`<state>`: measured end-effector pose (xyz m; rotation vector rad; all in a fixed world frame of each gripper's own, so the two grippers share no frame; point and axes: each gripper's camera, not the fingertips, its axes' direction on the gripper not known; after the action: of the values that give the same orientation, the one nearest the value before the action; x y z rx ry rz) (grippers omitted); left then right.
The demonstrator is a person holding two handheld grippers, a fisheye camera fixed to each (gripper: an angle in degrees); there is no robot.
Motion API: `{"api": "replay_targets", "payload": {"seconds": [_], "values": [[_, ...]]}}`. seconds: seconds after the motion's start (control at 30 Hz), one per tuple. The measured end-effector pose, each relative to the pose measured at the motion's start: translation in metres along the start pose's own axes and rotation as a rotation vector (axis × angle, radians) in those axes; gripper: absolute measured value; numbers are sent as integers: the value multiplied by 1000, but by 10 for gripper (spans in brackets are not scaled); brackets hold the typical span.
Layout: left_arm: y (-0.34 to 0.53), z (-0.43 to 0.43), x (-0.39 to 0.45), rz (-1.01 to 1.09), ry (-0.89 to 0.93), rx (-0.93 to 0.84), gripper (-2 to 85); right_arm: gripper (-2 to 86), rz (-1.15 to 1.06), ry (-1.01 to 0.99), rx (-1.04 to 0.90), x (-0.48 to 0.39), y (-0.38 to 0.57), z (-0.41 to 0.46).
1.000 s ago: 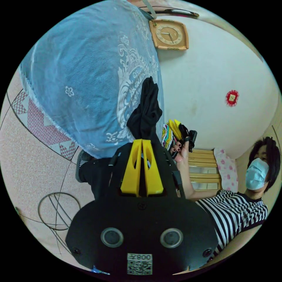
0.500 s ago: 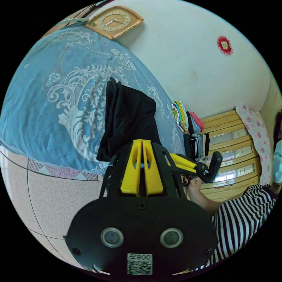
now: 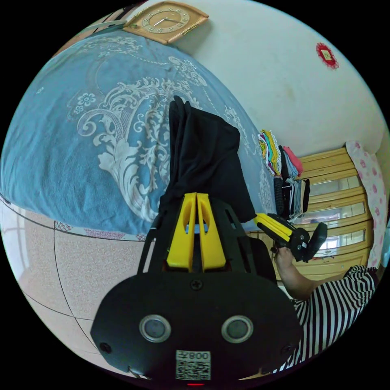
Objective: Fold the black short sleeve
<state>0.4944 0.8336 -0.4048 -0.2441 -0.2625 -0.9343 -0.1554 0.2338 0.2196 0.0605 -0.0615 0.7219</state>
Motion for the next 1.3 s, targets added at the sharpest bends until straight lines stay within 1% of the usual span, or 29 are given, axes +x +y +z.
{"api": "replay_targets", "payload": {"seconds": [0.13, 0.2, 0.3, 0.37, 0.4, 0.47, 0.57, 0.63, 0.67, 0.7, 0.73, 0.77, 0.8, 0.83, 0.87, 0.9, 1.03, 1.13, 1.2, 1.27, 1.3], "values": [[-4, 6, 1, -22, 35, -6, 1, 8, -48, -1, -54, -12, 10, 23], [-5, 6, 4, -38, 55, 0, 1, 7, -58, 1, -37, -13, 14, 23], [-7, 6, 13, -41, 47, -3, 1, 5, -54, -54, -56, -8, 26, 26], [-9, 3, 19, -62, 54, 6, 1, 3, -14, -105, -106, 4, 39, 32], [-10, -1, 27, -49, 70, 24, 1, 3, 5, -128, -98, 9, 42, 30], [-16, -6, 43, 0, 107, 58, 1, 2, 84, -234, -5, 33, 47, 14], [-38, -7, 68, 82, 121, 91, 2, 2, 138, -303, 105, 59, 33, 4], [-57, -1, 81, 127, 100, 103, 2, 2, 131, -338, 128, 68, 21, 13], [-71, 8, 88, 150, 59, 80, 2, 1, 120, -356, 103, 70, 14, 25], [-85, 20, 93, 172, -14, 32, 2, 2, 108, -364, 74, 70, 11, 33], [-92, 25, 95, 185, -72, 9, 2, 2, 90, -384, -3, 69, 8, 51], [-103, 36, 95, 188, -223, -38, 2, 2, 92, -400, -45, 68, 10, 65], [-112, 42, 89, 160, -309, -68, 1, 2, 102, -400, -26, 69, 14, 66], [-116, 42, 85, 151, -296, -69, 1, 2, 122, -404, 11, 74, 22, 67], [-121, 37, 75, 109, -243, -50, 1, 2, 142, -417, 24, 78, 27, 69], [-123, 31, 67, 68, -231, -18, 1, 2, 153, -425, 32, 81, 29, 70], [-122, 19, 67, 59, -203, 31, 0, 2, 184, -480, 55, 99, 41, 80], [-123, 22, 97, 173, -151, 59, 0, 2, 202, -509, 74, 111, 49, 87], [-130, 42, 123, 280, -81, 7, 0, 2, 213, -514, 72, 117, 52, 89], [-139, 65, 141, 358, -109, -56, 1, 2, 211, -495, 72, 121, 56, 91], [-145, 81, 149, 399, -177, -111, 1, 2, 208, -487, 72, 122, 57, 91]]}}
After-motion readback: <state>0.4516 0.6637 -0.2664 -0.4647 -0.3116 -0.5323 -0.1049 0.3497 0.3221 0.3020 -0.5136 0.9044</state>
